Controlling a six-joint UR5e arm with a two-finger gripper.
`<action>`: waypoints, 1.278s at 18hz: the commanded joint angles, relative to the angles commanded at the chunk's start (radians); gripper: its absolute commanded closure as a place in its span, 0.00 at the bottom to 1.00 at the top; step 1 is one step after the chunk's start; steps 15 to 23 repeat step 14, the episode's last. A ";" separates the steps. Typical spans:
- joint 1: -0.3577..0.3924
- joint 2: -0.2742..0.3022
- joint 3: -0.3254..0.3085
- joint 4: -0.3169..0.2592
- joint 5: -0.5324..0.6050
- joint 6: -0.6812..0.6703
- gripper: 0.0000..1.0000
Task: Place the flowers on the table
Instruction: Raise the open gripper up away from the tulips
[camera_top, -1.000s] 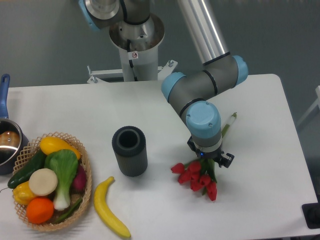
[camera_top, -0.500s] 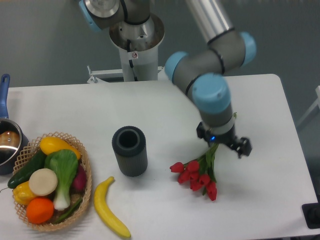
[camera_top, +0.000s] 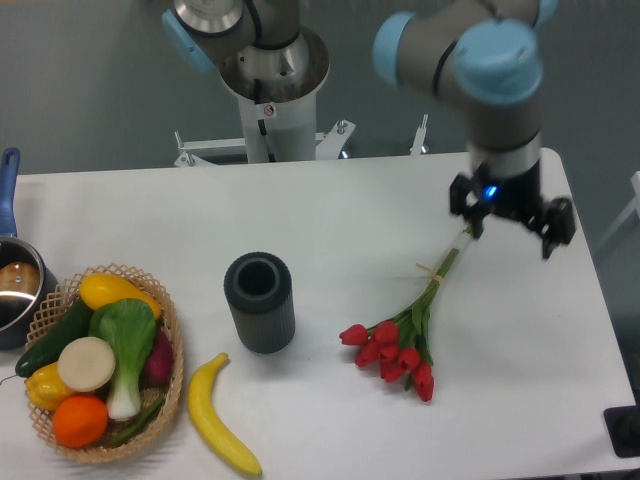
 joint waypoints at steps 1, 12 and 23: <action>0.023 0.017 0.000 -0.029 -0.003 0.054 0.00; 0.239 0.111 -0.015 -0.163 -0.176 0.389 0.00; 0.241 0.112 -0.018 -0.163 -0.176 0.390 0.00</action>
